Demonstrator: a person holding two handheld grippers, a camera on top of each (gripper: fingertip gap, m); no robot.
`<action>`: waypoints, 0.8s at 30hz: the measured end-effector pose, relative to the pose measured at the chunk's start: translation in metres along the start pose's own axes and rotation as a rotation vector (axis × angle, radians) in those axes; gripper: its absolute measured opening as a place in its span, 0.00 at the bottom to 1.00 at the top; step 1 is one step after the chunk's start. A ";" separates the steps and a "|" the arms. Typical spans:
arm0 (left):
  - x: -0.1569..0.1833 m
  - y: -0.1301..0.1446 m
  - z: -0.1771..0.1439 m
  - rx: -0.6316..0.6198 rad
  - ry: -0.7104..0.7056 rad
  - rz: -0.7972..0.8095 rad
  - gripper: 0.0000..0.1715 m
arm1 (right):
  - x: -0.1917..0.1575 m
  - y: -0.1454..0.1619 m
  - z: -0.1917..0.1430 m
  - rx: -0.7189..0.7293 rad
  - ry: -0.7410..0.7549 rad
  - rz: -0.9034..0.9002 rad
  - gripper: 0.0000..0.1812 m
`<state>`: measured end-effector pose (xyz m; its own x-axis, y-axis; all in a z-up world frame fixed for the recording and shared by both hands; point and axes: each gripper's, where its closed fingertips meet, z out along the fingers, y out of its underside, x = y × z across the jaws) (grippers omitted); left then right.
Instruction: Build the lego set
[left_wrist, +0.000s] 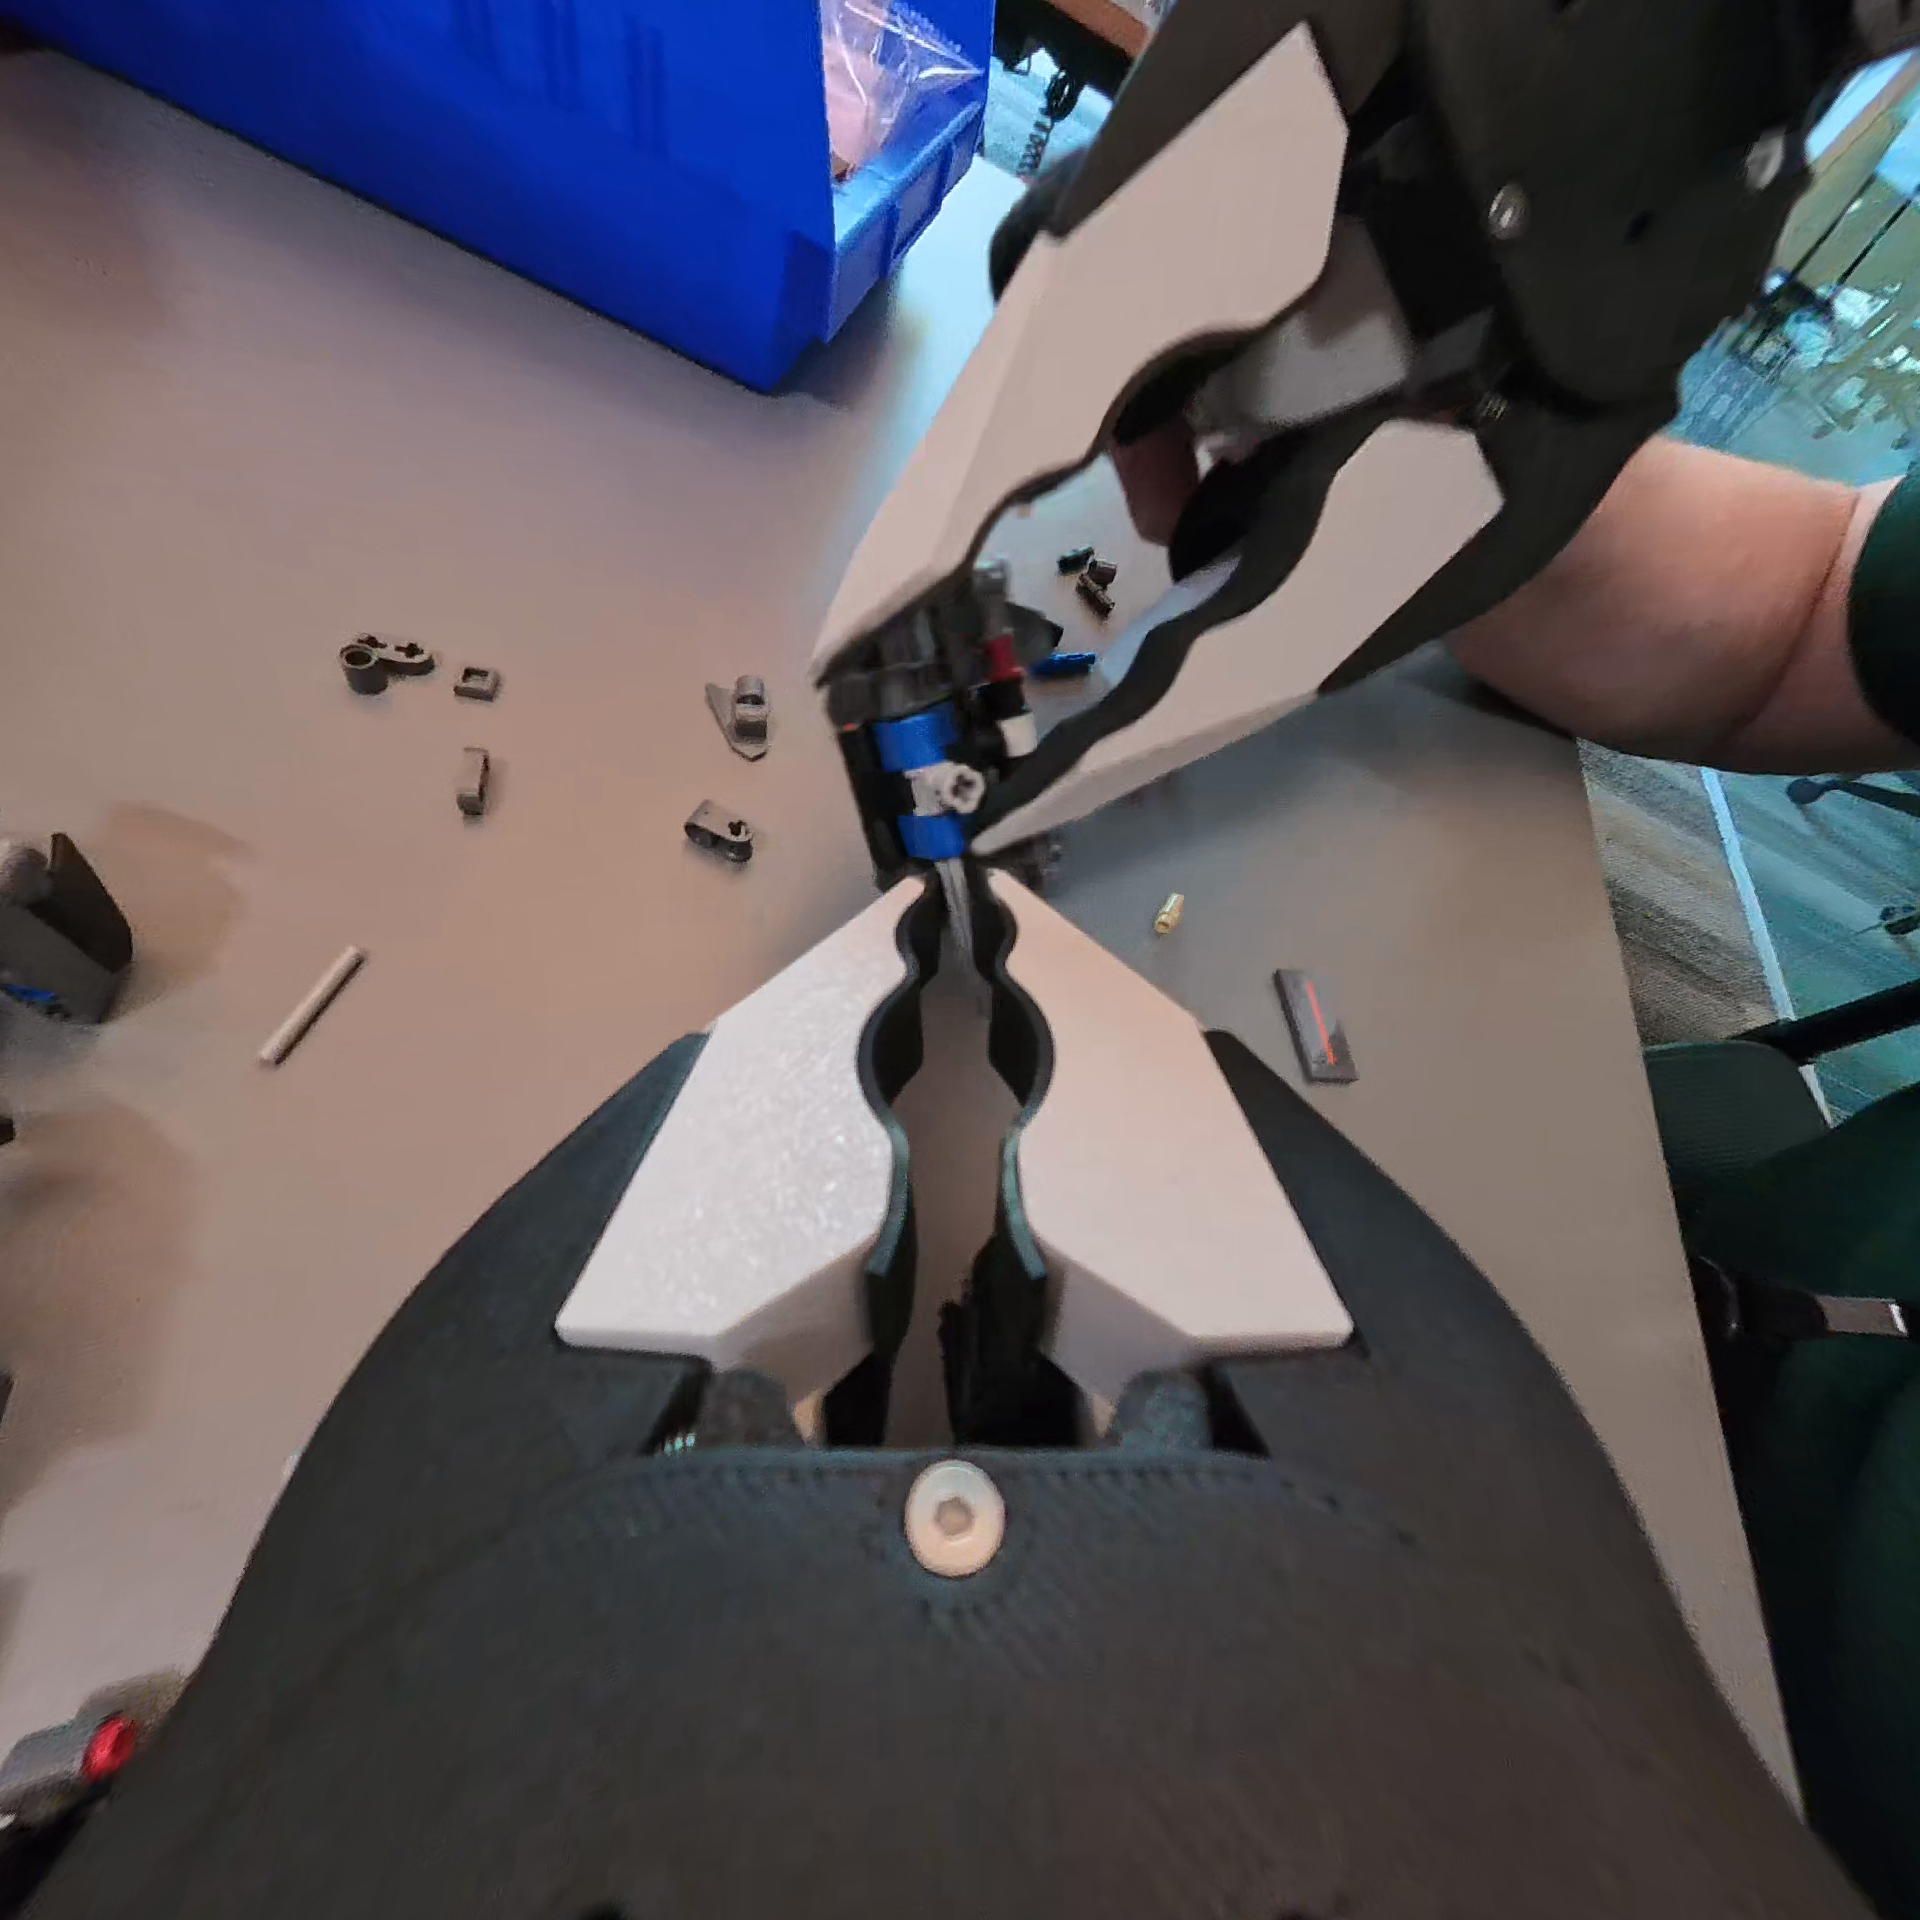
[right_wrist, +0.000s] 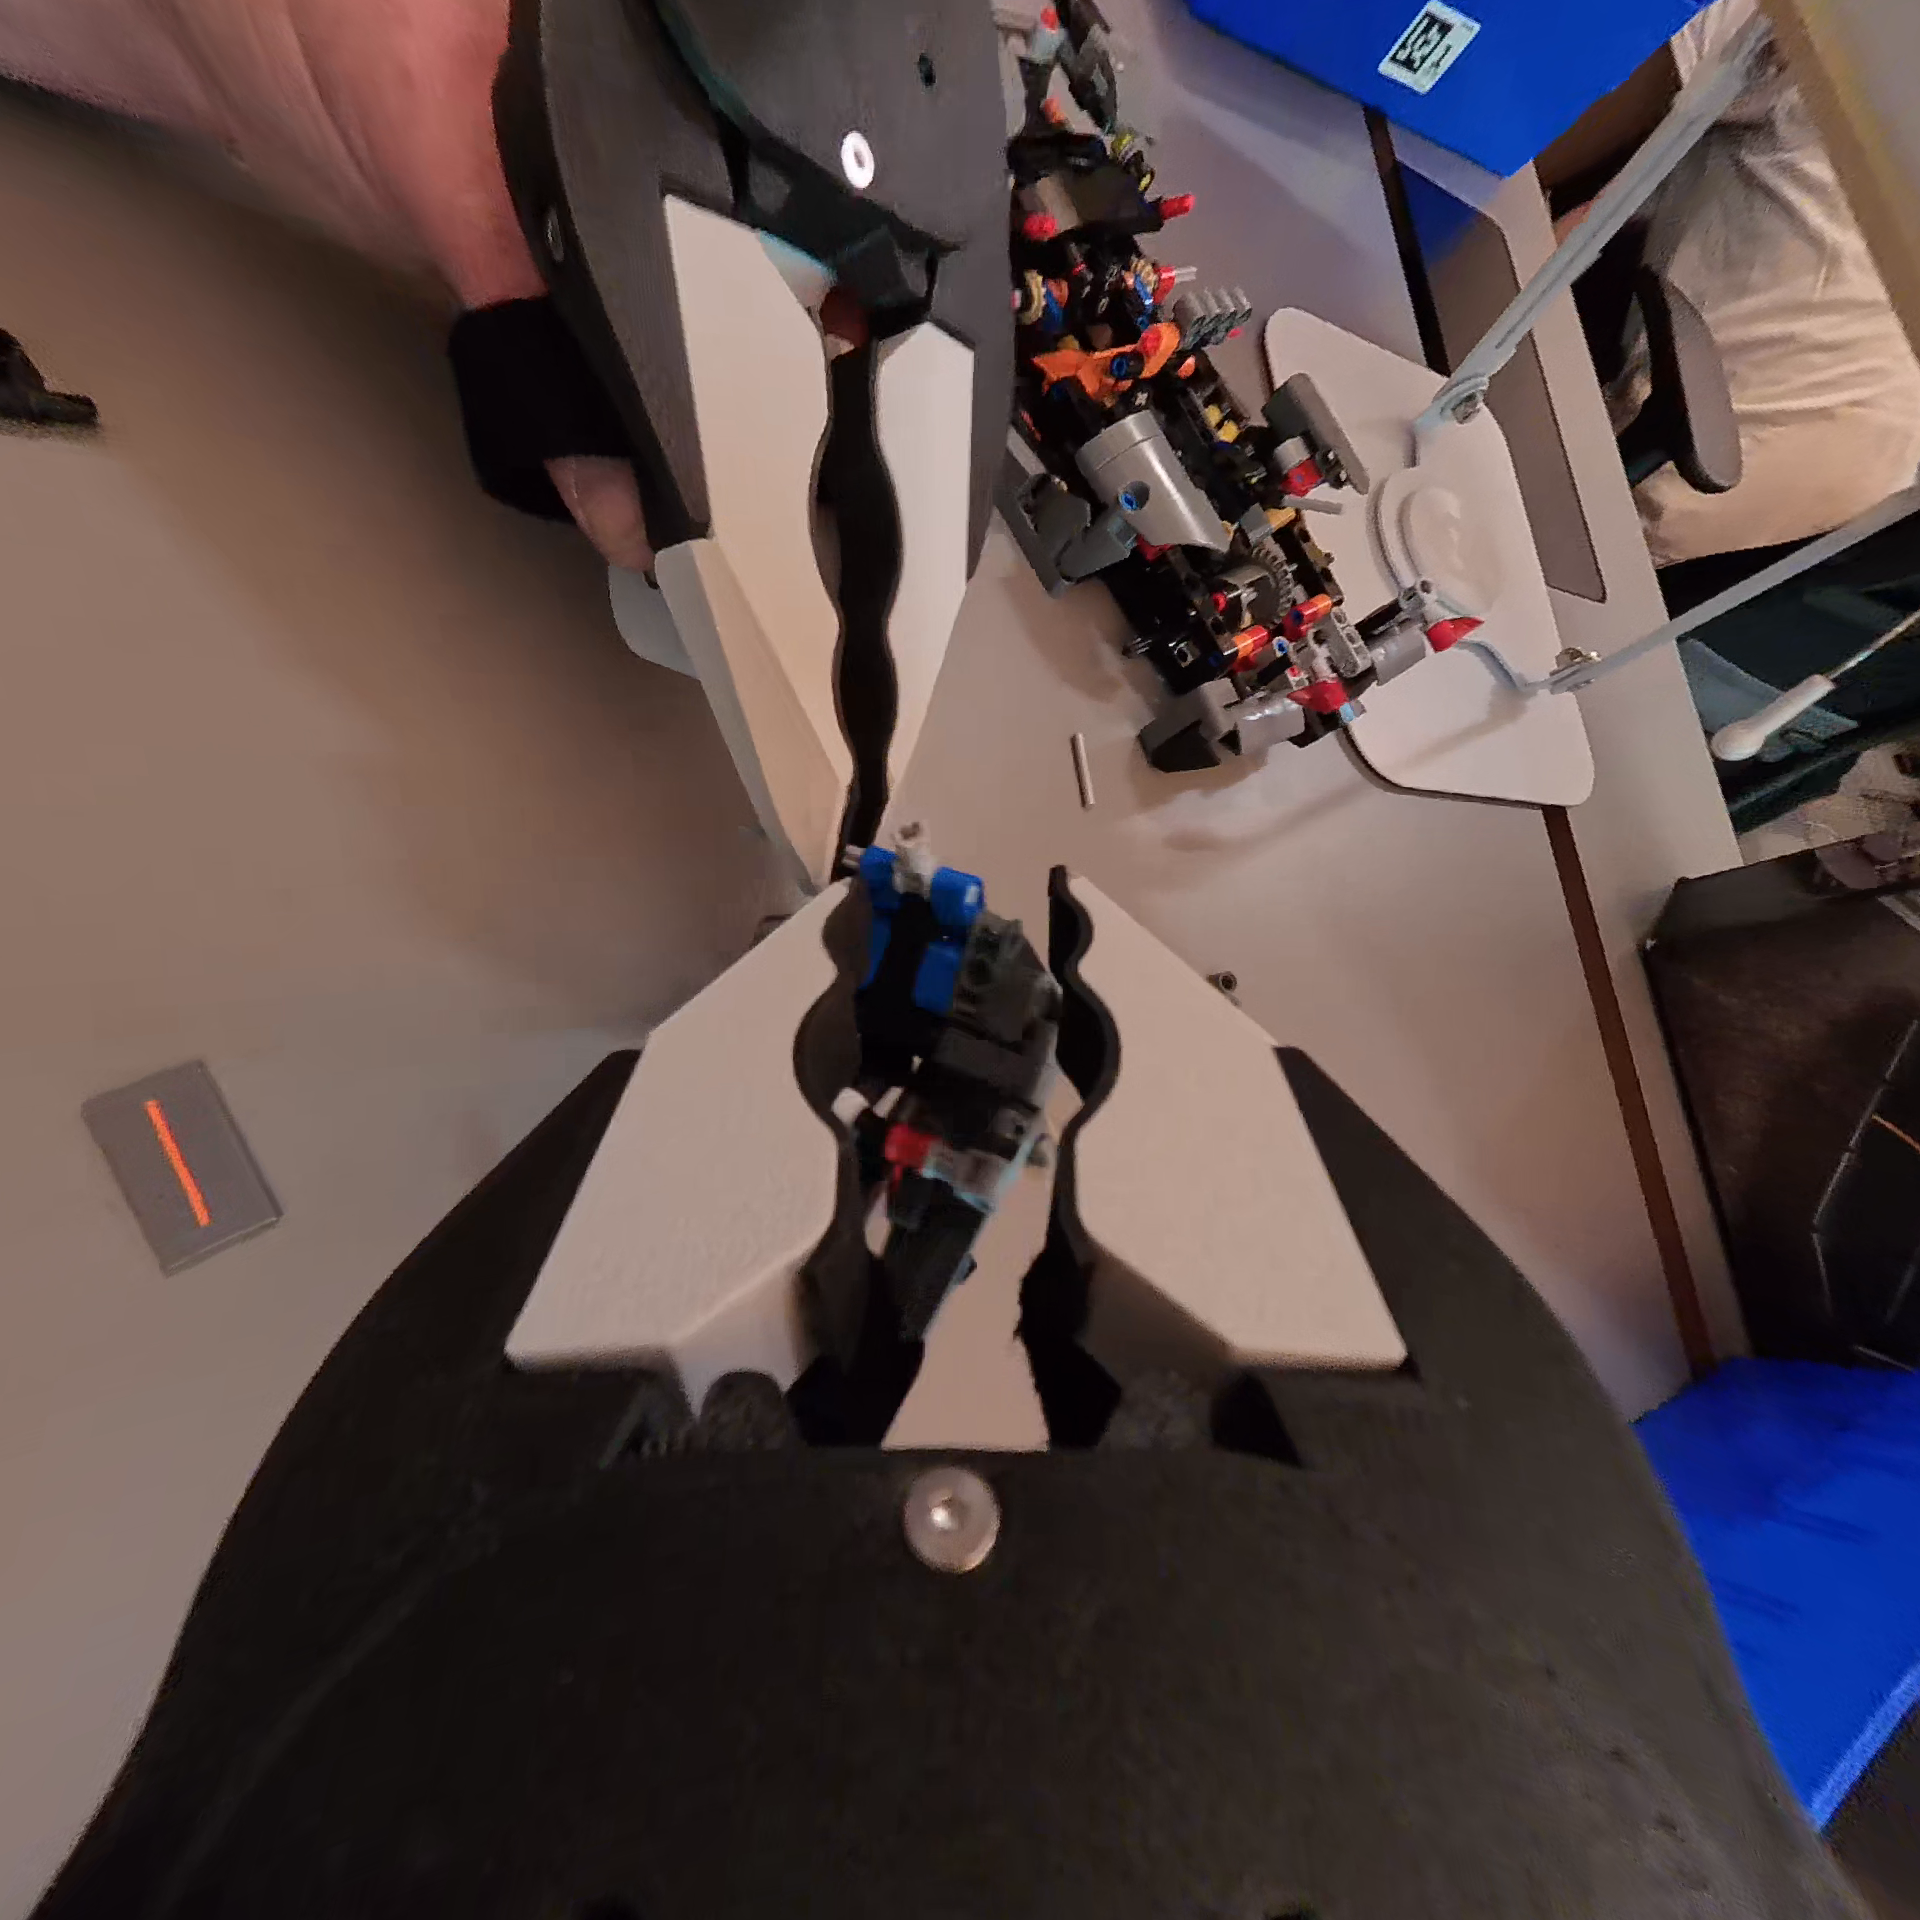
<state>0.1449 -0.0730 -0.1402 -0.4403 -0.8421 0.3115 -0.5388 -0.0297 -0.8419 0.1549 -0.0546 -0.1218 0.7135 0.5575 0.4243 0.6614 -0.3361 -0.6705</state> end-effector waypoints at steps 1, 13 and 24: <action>0.000 0.000 0.000 -0.003 -0.002 0.008 0.02 | 0.002 -0.001 -0.005 0.018 -0.012 0.019 0.18; 0.005 0.001 0.002 -0.032 -0.036 0.147 0.02 | -0.004 0.012 -0.013 0.037 -0.189 0.149 0.07; 0.003 0.004 0.002 -0.046 -0.040 0.153 0.03 | -0.008 0.010 -0.013 0.057 -0.222 0.169 0.05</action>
<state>0.1427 -0.0772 -0.1435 -0.4913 -0.8556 0.1630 -0.5004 0.1241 -0.8569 0.1584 -0.0724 -0.1241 0.7405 0.6518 0.1641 0.5185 -0.3986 -0.7565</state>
